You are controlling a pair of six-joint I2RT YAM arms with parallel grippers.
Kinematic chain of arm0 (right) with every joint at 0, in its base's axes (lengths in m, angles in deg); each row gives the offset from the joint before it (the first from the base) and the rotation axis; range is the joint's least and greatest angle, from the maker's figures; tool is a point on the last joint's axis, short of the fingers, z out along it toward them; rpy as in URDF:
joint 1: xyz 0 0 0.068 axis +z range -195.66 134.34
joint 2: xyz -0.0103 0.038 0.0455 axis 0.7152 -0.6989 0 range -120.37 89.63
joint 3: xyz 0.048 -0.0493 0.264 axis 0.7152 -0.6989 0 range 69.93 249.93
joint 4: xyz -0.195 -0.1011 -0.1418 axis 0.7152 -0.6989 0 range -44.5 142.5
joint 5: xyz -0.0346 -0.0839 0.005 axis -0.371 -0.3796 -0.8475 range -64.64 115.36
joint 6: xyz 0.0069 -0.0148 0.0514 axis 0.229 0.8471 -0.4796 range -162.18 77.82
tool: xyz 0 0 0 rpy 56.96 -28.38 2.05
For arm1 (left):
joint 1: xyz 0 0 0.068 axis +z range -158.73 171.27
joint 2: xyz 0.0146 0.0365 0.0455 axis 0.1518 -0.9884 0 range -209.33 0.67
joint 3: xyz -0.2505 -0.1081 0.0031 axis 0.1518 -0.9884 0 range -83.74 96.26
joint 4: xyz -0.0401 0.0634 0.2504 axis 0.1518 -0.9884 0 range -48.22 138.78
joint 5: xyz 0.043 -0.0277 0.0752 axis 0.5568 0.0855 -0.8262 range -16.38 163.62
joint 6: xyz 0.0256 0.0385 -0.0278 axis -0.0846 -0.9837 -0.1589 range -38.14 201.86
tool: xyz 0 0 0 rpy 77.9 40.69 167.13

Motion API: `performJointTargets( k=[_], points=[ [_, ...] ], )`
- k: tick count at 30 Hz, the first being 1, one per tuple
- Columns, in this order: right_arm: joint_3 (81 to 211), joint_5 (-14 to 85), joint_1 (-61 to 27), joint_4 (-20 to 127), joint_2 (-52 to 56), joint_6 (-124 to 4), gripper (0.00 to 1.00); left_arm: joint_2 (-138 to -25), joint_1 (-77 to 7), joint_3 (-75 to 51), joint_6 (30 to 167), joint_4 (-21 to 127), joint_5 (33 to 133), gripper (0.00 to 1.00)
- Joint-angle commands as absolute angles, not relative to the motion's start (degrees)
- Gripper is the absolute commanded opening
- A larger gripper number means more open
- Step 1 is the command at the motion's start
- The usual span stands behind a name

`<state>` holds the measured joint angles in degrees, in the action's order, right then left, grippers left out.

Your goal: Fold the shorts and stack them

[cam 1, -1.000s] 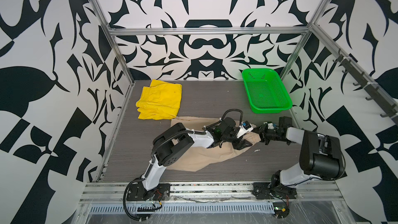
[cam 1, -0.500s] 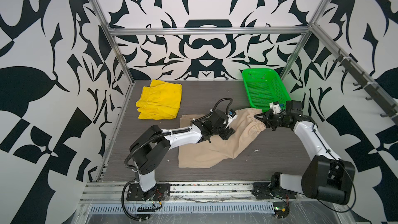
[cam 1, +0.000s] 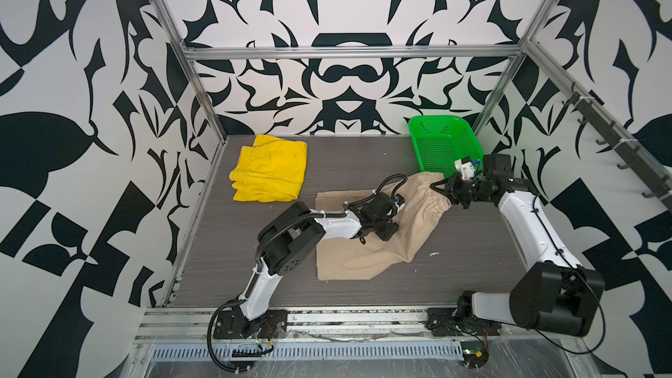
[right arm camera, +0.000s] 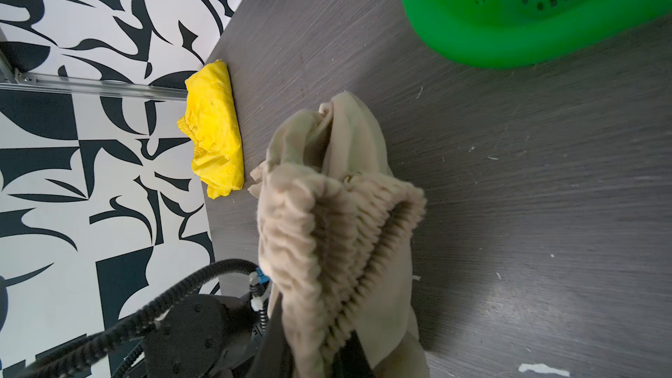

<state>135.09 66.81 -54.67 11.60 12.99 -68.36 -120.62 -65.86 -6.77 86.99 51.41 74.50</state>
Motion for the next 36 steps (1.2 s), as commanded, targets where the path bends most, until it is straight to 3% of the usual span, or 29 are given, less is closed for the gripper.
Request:
performJointTargets(
  k=[1,10,20,27,36],
  points=[
    [140.75,63.78,-53.42,8.61,12.54,-65.78,0.12,-123.49,-66.9,-2.76,87.51,51.77,75.61,0.58],
    [150.55,51.63,-47.34,1.75,10.28,-62.93,0.11,-108.59,-62.98,-11.06,96.9,47.16,71.06,0.64],
    [155.58,42.87,-42.24,-0.67,9.46,-61.87,0.11,-85.59,-49.01,-33.74,128.31,42.54,77.81,0.63],
    [157.43,38.83,-38.68,-1.51,8.52,-61.61,0.1,-80.29,-43.74,-41.97,137.94,40.29,80.72,0.6],
    [158.4,37.49,-35.53,-0.83,7.18,-61.61,0.1,-79.18,-43.27,-47.8,141.58,43.42,80.85,0.54]
  ],
)
